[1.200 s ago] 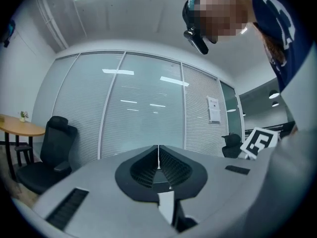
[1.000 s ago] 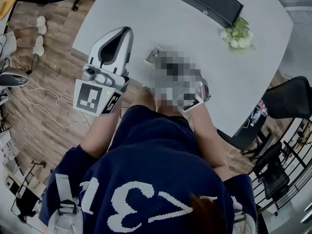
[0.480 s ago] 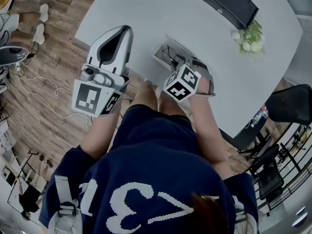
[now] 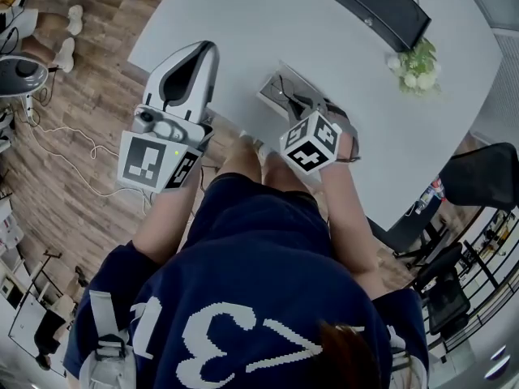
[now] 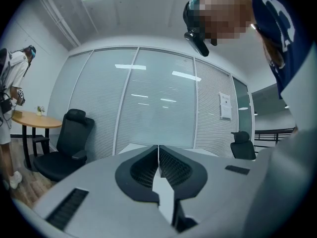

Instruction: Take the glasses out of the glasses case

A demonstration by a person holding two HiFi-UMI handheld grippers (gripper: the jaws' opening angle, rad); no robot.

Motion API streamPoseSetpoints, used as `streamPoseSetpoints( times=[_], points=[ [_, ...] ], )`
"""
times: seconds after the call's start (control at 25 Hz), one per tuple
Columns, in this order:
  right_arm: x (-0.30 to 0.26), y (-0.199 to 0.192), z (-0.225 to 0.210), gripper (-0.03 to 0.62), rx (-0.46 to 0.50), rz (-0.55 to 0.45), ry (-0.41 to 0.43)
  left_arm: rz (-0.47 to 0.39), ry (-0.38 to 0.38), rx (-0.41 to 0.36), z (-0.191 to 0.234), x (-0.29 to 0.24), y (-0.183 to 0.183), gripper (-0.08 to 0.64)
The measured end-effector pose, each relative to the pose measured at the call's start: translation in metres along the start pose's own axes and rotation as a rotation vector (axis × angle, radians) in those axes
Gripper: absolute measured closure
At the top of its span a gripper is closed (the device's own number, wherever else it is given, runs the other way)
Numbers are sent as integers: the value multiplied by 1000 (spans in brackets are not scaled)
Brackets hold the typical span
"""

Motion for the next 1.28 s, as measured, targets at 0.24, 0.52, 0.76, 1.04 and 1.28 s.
streamPoseSetpoints(
  times=[0.24,0.52,0.76,1.04,1.28],
  points=[
    [69,34,-23,547,-163,-413,-16,-65,10,-37,2,2,29,540],
    [158,71,-50,566,-151,-711,-171,-187,33,-70,3,3,72,540],
    [229,86,-57,568,-123,-979,-306,-252,41,-142,-4,5,109,540],
    [270,73,-53,568,-151,-1063,-420,-282,-10,-131,-14,-3,117,540],
    [296,-5,-76,568,-271,-1046,-552,-257,-166,-127,-79,-63,108,540]
  ],
)
Point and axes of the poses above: the fingertips, and each gripper's own axes: x backward along the fingers, z to its left, y out of its top, the point moved 7 cm from there along x, backward along the fingers, and after that the axes turned 9 degrees about y, right-handed, at the moved point
